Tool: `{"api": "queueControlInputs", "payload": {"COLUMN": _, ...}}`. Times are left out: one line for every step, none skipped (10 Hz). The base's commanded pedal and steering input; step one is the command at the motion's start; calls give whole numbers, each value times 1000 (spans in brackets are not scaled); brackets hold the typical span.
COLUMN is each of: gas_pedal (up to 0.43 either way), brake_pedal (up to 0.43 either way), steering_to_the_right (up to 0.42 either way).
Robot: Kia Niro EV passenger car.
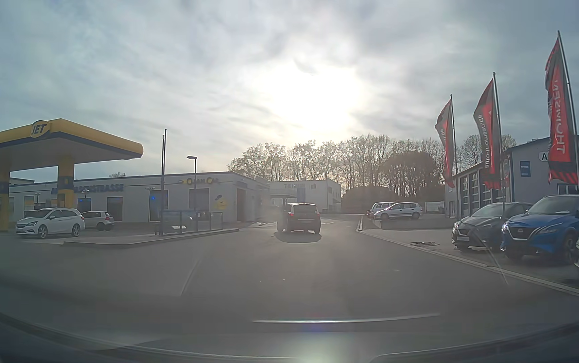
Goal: Follow the waypoints while adhering to traffic rules and regulations
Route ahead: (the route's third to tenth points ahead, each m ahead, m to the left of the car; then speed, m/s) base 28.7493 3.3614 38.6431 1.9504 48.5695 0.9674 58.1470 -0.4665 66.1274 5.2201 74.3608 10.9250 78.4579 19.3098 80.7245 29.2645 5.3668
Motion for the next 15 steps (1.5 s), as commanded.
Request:
{"api": "queueControlInputs", "payload": {"gas_pedal": 138, "brake_pedal": 0, "steering_to_the_right": -41}}
{"api": "queueControlInputs", "payload": {"gas_pedal": 130, "brake_pedal": 0, "steering_to_the_right": -35}}
{"api": "queueControlInputs", "payload": {"gas_pedal": 118, "brake_pedal": 0, "steering_to_the_right": -26}}
{"api": "queueControlInputs", "payload": {"gas_pedal": 110, "brake_pedal": 0, "steering_to_the_right": -14}}
{"api": "queueControlInputs", "payload": {"gas_pedal": 110, "brake_pedal": 0, "steering_to_the_right": -8}}
{"api": "queueControlInputs", "payload": {"gas_pedal": 157, "brake_pedal": 0, "steering_to_the_right": -6}}
{"api": "queueControlInputs", "payload": {"gas_pedal": 248, "brake_pedal": 0, "steering_to_the_right": -2}}
{"api": "queueControlInputs", "payload": {"gas_pedal": 280, "brake_pedal": 0, "steering_to_the_right": 4}}
{"api": "queueControlInputs", "payload": {"gas_pedal": 287, "brake_pedal": 0, "steering_to_the_right": 9}}
{"api": "queueControlInputs", "payload": {"gas_pedal": 299, "brake_pedal": 0, "steering_to_the_right": 12}}
{"api": "queueControlInputs", "payload": {"gas_pedal": 299, "brake_pedal": 0, "steering_to_the_right": 13}}
{"api": "queueControlInputs", "payload": {"gas_pedal": 299, "brake_pedal": 0, "steering_to_the_right": 14}}
{"api": "queueControlInputs", "payload": {"gas_pedal": 299, "brake_pedal": 0, "steering_to_the_right": 16}}
{"api": "queueControlInputs", "payload": {"gas_pedal": 299, "brake_pedal": 0, "steering_to_the_right": 24}}
{"api": "queueControlInputs", "payload": {"gas_pedal": 287, "brake_pedal": 0, "steering_to_the_right": 35}}
